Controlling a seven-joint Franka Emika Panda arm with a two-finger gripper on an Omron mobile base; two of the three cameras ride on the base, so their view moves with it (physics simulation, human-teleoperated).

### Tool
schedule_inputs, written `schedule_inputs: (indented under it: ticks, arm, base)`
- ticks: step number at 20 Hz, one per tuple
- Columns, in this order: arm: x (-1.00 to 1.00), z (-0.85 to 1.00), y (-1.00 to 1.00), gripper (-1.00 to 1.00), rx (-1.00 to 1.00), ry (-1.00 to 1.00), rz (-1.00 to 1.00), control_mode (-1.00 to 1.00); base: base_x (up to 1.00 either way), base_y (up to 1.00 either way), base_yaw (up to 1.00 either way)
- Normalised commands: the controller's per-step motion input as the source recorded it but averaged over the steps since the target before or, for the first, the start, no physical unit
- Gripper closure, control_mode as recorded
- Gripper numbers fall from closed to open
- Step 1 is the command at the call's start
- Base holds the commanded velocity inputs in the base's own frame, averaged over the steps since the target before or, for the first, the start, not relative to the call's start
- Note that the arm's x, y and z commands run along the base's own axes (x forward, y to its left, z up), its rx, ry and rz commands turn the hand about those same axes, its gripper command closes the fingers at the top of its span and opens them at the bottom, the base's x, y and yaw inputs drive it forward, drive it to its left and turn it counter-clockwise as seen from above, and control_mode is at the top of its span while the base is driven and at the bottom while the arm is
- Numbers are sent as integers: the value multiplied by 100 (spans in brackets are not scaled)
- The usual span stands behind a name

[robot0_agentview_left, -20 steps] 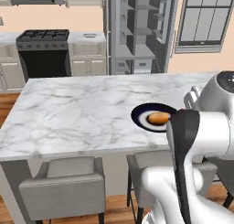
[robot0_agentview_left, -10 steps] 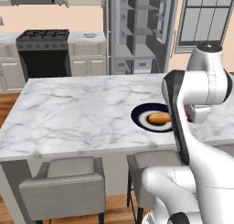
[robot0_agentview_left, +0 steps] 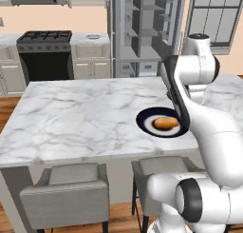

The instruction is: Move the hot dog bun to the plate on the dining table and place the condiment next to that plate. Then navigate to the fridge and take the sausage and place it on the plate as well.

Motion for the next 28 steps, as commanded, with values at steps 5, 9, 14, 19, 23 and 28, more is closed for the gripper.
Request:
schedule_inputs:
  ticks: [5, 9, 14, 19, 23, 28]
  arm:
    - [68, -44, -3, 100, 0, 13, 2, -100]
    - [56, -48, -24, 100, 5, 9, 6, -100]
    - [50, -34, -37, 100, 7, 2, 8, -100]
    - [59, -36, -22, 100, 4, 0, 7, -100]
    - [62, -47, -1, 100, 0, 4, 3, -100]
    - [53, -47, 0, 100, 0, 6, 1, -100]
  base:
    - [0, 0, 0]
    - [0, 0, 0]
    - [0, 0, 0]
    - [0, 0, 0]
    - [0, 0, 0]
    - [0, 0, 0]
